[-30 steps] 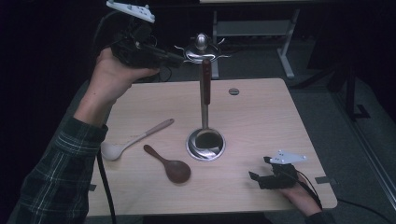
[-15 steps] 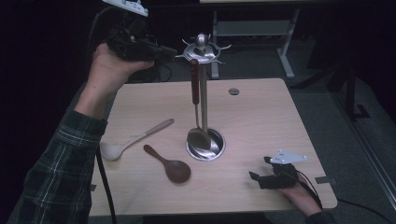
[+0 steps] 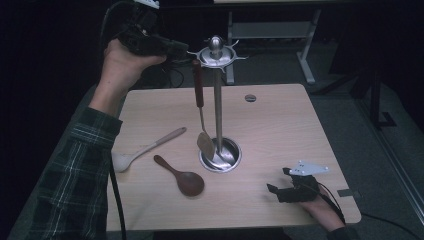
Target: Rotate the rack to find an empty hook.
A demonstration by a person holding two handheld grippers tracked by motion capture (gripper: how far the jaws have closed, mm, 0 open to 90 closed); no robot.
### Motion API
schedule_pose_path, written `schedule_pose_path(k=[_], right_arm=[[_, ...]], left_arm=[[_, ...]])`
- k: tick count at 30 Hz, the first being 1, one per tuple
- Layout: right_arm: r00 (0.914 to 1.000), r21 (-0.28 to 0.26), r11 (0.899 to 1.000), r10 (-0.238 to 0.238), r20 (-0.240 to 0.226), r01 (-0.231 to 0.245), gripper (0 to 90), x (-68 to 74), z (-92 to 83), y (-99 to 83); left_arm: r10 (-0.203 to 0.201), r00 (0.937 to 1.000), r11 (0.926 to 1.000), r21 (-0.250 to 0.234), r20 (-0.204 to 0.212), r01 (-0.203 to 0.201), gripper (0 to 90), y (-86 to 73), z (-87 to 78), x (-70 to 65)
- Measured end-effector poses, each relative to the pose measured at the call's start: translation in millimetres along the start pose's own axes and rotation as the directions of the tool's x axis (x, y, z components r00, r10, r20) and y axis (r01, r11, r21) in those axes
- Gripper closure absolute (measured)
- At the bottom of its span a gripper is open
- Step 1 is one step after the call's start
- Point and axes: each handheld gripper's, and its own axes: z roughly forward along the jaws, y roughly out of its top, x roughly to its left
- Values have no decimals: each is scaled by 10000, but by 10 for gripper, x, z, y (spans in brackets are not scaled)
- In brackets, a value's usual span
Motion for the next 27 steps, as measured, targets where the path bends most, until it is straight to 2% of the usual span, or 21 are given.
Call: schedule_pose_path(k=[3,8,14,20,23,27], right_arm=[[10000,17,10000,-5,-10,5,139,-2,0,-2],[10000,35,10000,12,-19,-12,140,-1,-1,-4],[10000,73,10000,4,-8,-4,140,-5,12,-5],[10000,119,9999,-25,-1,25,139,11,17,-1],[10000,123,9999,-23,9,23,139,11,22,0],[10000,116,9999,-11,2,11,139,10,25,0]], left_arm=[[-62,9999,10000,49,-151,63,900,7,26,47],[-71,10000,9999,-144,45,72,900,-22,-15,23],[186,9993,9998,-122,331,-182,900,-56,-160,-209],[483,9949,9983,-361,887,-453,900,-97,-258,-455],[653,9908,9975,-329,1182,-618,900,-99,-225,-560],[870,9891,9962,-71,1190,-867,900,-90,-133,-636]])
